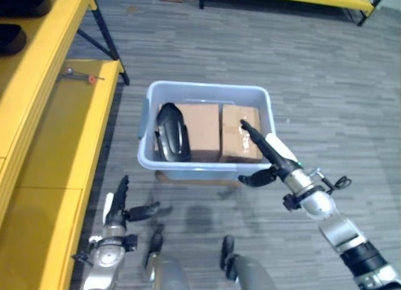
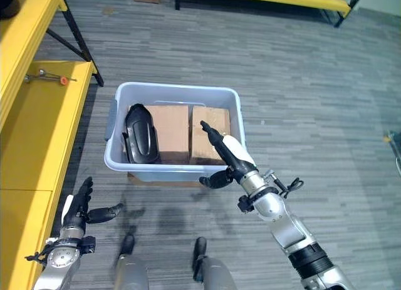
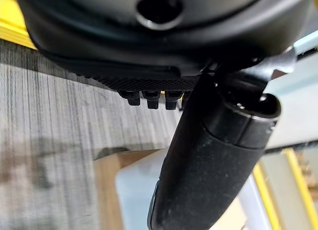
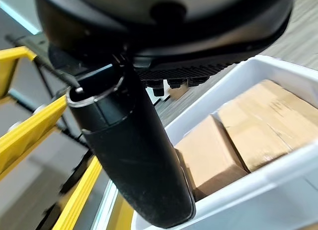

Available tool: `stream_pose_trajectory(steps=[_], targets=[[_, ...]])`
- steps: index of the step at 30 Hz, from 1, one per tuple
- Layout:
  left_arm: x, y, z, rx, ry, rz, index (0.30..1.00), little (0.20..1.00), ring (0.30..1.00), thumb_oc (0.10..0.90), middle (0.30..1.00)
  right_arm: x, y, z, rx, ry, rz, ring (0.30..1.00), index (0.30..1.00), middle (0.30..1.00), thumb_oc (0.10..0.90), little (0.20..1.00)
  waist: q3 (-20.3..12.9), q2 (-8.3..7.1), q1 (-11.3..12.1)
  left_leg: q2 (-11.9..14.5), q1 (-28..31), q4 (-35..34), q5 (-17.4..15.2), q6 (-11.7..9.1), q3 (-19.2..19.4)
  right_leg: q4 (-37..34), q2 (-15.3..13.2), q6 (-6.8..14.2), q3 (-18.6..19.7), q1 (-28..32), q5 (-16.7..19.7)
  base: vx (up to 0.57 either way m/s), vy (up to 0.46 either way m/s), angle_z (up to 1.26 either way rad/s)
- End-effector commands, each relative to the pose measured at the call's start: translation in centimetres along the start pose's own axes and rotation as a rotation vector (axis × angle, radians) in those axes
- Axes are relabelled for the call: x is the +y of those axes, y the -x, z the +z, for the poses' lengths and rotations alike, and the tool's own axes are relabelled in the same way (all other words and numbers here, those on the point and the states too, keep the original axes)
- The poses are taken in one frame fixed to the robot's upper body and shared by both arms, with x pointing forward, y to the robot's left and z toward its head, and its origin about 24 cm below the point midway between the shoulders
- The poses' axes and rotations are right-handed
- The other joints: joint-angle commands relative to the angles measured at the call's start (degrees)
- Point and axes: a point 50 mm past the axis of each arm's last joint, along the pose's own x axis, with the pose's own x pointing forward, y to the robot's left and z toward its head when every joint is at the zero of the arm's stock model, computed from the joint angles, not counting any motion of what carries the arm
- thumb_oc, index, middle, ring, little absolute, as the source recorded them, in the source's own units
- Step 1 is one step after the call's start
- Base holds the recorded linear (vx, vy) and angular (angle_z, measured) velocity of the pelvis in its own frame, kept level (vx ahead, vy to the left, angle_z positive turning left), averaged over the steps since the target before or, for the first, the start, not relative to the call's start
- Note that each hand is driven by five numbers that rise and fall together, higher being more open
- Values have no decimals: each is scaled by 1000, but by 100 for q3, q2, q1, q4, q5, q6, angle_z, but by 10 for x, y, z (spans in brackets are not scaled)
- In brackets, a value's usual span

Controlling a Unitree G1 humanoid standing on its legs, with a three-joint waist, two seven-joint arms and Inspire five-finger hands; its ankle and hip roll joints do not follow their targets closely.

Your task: Move parts from the plastic box to the shelf.

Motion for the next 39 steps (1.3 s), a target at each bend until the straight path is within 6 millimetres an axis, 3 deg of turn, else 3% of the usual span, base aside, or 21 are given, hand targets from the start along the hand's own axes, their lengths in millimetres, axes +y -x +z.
stream_pose_trajectory(steps=[1, 5, 11, 19, 25, 29, 32, 35, 39], targets=[[21, -3, 41, -218, -20, 57, 1000, 1000, 1000, 900, 1000, -31, -5, 35, -202, 39, -99, 1000, 1000, 1000, 900, 1000, -225, 83, 186, 138, 574, -986, 1122, -111, 116, -121, -95, 470, -129, 385, -159, 66, 330, -13], [22, -5, 47, -244, -46, 44, 1000, 1000, 1000, 900, 1000, -31, -1, 30, -176, 38, -113, 1000, 1000, 1000, 900, 1000, -258, 89, 109, 97, 664, -1187, 1057, -124, 333, -313, -264, 583, -177, 401, -61, 38, 151, 0], [26, -2, 41, -219, -61, 51, 1000, 1000, 1000, 900, 1000, -32, -4, 38, -205, 54, -116, 1000, 1000, 1000, 900, 1000, -296, 11, 113, 40, 708, -1303, 946, -106, 460, -670, -376, 704, -221, 488, 169, 39, 83, -4], [24, 2, 37, -205, -54, 31, 1000, 1000, 1000, 900, 1000, -47, -15, 70, -342, 124, -153, 1000, 1000, 1000, 900, 1000, -116, -56, 151, -46, 593, -1314, 884, -89, 553, -788, -516, 810, -202, 352, 375, -10, 33, -9], [25, 4, 43, -231, -70, -1, 1000, 1000, 1000, 900, 1000, -89, -34, 122, -519, 341, -247, 1000, 1000, 1000, 900, 1000, 183, -138, 328, -73, 336, -1283, 921, -101, 456, -751, -581, 809, -287, 186, 430, -24, -6, 2], [34, 4, 53, -266, -87, 4, 1000, 1000, 1000, 900, 1000, -122, -49, 165, -589, 652, -278, 1000, 1000, 1000, 900, 1000, 409, -176, 547, -73, 114, -1258, 1009, -138, 313, -733, -627, 805, -418, 87, 482, -27, -21, 8], [37, 3, 56, -276, -84, 24, 1000, 1000, 1000, 900, 1000, -131, -53, 182, -614, 758, -298, 1000, 1000, 1000, 900, 1000, 514, -173, 593, -65, 19, -1274, 1068, -166, 247, -733, -651, 796, -506, 65, 485, -8, -25, 17], [47, 2, 62, -299, -92, 59, 1000, 1000, 1000, 900, 1000, -141, -53, 214, -651, 1020, -288, 1000, 1000, 1000, 900, 1000, 675, -209, 748, -44, -222, -1309, 1191, -224, 48, -694, -711, 775, -710, -6, 477, 10, -44, 33], [53, 2, 63, -303, -86, 86, 1000, 1000, 1000, 900, 1000, -147, -53, 227, -640, 1200, -267, 1000, 1000, 1000, 900, 1000, 761, -263, 866, -28, -437, -1330, 1271, -268, -141, -673, -745, 772, -905, -26, 439, 41, -50, 42]])
